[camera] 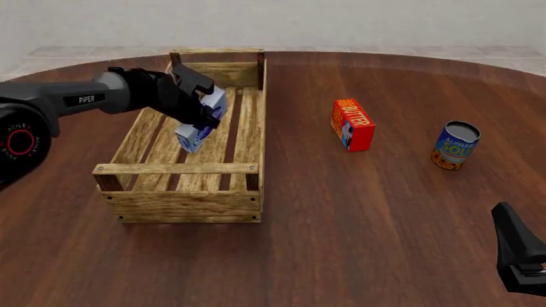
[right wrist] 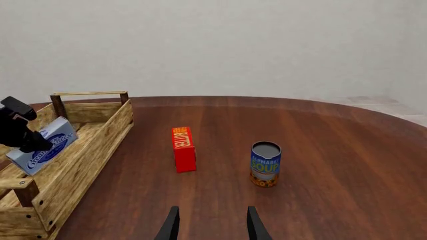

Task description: Pick up the cream cheese and put it in the tray.

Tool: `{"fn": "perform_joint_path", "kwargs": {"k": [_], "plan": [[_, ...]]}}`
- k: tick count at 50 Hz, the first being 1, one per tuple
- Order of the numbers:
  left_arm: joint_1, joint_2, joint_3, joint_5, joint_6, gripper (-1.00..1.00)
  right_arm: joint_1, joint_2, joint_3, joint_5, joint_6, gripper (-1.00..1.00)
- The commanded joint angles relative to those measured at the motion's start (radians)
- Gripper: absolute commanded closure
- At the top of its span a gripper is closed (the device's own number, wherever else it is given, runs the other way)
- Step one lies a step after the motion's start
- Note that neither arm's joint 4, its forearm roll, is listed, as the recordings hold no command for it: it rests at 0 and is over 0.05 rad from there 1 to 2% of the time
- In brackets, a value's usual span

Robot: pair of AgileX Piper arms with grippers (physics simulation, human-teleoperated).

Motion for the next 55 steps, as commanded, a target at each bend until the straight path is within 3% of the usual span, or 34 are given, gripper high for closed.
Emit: {"fn": "perform_joint_path", "kwargs": {"k": [1, 25, 26, 55], "plan": [[-0.003, 0.023, 0.004, -0.002, 0.014, 1.0, 0.001, 0.0, 0.0, 0.001, 0.0, -1.0], [0.012, 0.059, 0.0, 0.018, 0.064, 1.0, -0.001, 0.0, 0.0, 0.0, 0.0, -1.0], [0.011, 0.059, 0.001, 0.018, 0.066, -1.0, -0.001, 0.0, 0.0, 0.0, 0.0, -1.0], [0.022, 0.007, 0.022, 0.02, 0.111, -1.0, -0.001, 0.0, 0.0, 0.002, 0.002, -1.0]]}}
